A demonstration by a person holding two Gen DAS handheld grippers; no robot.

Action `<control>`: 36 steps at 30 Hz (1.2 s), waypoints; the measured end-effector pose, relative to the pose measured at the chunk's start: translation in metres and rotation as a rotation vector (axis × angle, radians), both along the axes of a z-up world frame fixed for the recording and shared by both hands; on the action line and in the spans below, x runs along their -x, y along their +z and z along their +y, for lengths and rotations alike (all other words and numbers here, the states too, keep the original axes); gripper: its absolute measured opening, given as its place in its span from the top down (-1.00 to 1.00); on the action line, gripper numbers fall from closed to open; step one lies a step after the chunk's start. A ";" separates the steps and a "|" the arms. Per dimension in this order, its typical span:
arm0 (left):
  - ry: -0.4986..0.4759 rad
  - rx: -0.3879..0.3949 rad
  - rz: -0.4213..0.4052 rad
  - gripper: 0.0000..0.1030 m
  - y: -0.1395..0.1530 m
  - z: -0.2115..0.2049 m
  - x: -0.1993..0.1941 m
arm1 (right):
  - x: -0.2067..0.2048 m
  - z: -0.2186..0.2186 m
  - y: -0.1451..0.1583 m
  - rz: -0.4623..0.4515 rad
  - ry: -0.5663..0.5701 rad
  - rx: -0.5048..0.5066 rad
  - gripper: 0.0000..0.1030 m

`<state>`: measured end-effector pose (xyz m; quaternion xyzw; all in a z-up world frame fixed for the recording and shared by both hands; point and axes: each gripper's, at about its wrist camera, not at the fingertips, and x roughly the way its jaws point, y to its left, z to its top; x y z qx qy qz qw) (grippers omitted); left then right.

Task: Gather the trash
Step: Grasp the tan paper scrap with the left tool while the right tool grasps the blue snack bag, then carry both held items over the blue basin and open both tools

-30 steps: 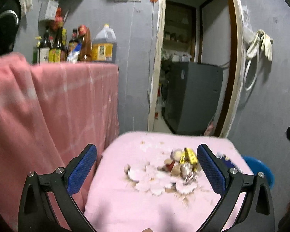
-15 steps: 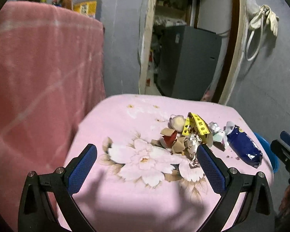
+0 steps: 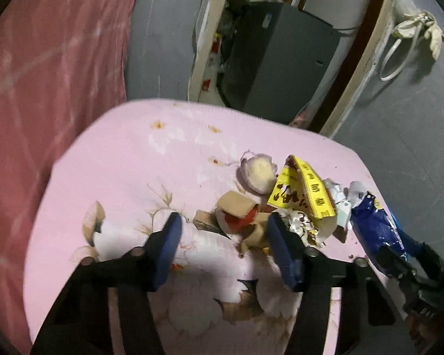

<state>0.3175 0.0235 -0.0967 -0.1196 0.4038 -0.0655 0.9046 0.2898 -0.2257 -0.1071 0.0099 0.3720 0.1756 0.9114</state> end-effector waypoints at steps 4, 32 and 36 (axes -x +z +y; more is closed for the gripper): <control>-0.016 0.077 0.021 0.51 -0.002 0.007 -0.005 | 0.000 0.003 -0.006 0.018 0.016 -0.004 -0.16; -0.014 0.086 -0.348 0.80 0.090 -0.033 0.082 | 0.058 -0.022 0.075 -0.322 0.015 -0.122 0.68; -0.070 0.109 -0.445 0.80 0.119 -0.060 0.085 | 0.071 -0.039 0.108 -0.457 -0.021 -0.106 0.68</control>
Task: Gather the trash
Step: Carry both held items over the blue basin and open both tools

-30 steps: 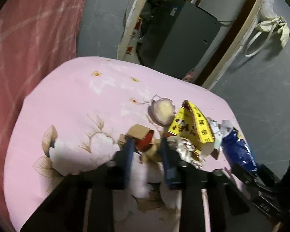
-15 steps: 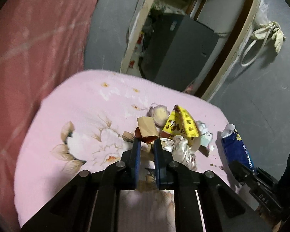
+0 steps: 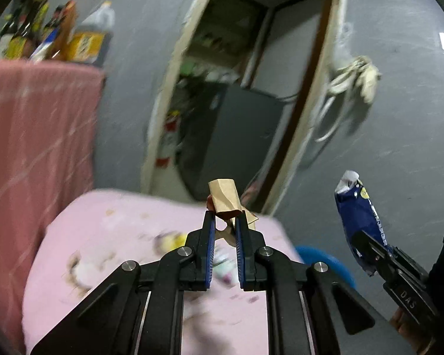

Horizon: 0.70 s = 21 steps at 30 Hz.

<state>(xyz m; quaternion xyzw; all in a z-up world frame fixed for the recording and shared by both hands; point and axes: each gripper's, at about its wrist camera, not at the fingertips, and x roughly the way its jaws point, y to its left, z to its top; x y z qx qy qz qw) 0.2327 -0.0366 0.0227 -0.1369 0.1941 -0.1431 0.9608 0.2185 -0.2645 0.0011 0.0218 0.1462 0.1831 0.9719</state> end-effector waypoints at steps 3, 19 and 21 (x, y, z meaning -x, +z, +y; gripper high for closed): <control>-0.049 0.003 -0.069 0.80 0.023 -0.023 0.001 | 0.007 -0.015 0.021 -0.076 -0.039 0.019 0.68; -0.317 -0.018 -0.188 0.80 0.053 -0.172 -0.035 | 0.015 -0.128 0.042 -0.189 -0.289 0.090 0.68; -0.345 -0.030 -0.162 0.80 0.045 -0.188 -0.041 | 0.011 -0.141 0.034 -0.164 -0.313 0.086 0.68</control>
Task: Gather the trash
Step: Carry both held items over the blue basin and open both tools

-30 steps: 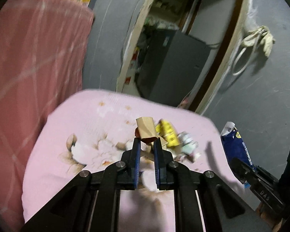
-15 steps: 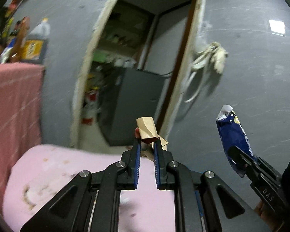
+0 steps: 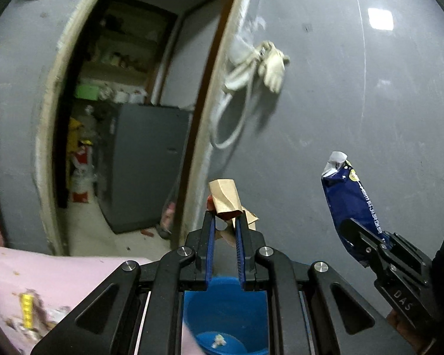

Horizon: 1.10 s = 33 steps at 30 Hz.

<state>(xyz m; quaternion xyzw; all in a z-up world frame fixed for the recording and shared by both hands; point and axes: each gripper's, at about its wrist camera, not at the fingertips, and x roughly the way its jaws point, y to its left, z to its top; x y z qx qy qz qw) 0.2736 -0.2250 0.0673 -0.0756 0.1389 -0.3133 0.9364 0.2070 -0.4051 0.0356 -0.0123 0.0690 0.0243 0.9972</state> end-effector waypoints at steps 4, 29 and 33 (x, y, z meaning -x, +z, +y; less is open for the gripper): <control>-0.036 -0.049 0.078 0.80 -0.027 -0.030 -0.016 | -0.008 -0.024 -0.021 0.066 -0.038 -0.030 0.68; -0.069 -0.217 0.500 0.75 -0.162 -0.086 -0.088 | -0.064 -0.063 -0.129 0.446 -0.055 -0.157 0.62; -0.073 -0.222 0.539 0.72 -0.169 -0.084 -0.094 | -0.070 -0.068 -0.136 0.477 -0.057 -0.186 0.40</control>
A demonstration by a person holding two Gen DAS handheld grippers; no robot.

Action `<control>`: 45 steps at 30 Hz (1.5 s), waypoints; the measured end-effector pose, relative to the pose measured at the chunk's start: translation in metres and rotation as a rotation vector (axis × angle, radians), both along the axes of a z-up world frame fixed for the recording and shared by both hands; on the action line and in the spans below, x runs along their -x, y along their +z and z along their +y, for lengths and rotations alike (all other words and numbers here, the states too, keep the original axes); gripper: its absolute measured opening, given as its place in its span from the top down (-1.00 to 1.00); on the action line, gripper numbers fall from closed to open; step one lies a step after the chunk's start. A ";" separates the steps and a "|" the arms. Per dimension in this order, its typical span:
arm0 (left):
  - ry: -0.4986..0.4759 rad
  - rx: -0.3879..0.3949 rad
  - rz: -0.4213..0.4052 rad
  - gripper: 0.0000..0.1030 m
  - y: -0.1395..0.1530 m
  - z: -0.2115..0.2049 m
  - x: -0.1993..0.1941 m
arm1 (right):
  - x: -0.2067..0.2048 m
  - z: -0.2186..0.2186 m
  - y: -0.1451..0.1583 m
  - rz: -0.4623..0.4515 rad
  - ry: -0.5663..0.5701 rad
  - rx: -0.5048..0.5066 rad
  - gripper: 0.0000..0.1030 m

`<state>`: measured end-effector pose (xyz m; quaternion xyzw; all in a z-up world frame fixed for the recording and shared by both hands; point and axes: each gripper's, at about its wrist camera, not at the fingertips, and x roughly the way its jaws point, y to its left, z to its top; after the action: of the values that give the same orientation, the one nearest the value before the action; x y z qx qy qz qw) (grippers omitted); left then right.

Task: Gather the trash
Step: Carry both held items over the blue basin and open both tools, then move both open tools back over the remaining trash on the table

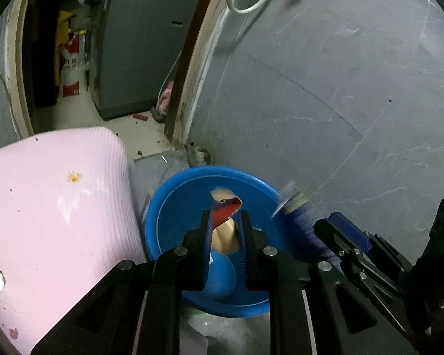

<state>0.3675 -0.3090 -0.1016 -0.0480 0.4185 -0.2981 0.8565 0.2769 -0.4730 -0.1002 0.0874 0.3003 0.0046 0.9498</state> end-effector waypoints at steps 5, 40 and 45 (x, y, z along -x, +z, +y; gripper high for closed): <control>0.021 0.006 0.018 0.66 0.004 0.005 0.000 | 0.001 -0.001 0.001 0.001 -0.011 -0.010 0.35; 0.436 0.025 -0.495 -0.97 0.152 0.203 0.110 | 0.066 0.107 0.134 -0.458 0.068 0.058 -1.00; 0.496 0.004 -0.523 -0.97 0.151 0.233 0.128 | 0.073 0.136 0.139 -0.484 0.112 0.051 -1.00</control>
<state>0.2398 -0.0761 0.0491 -0.0717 0.1602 -0.0844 0.9809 0.2041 -0.3369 0.0388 0.0430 0.0683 0.0703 0.9943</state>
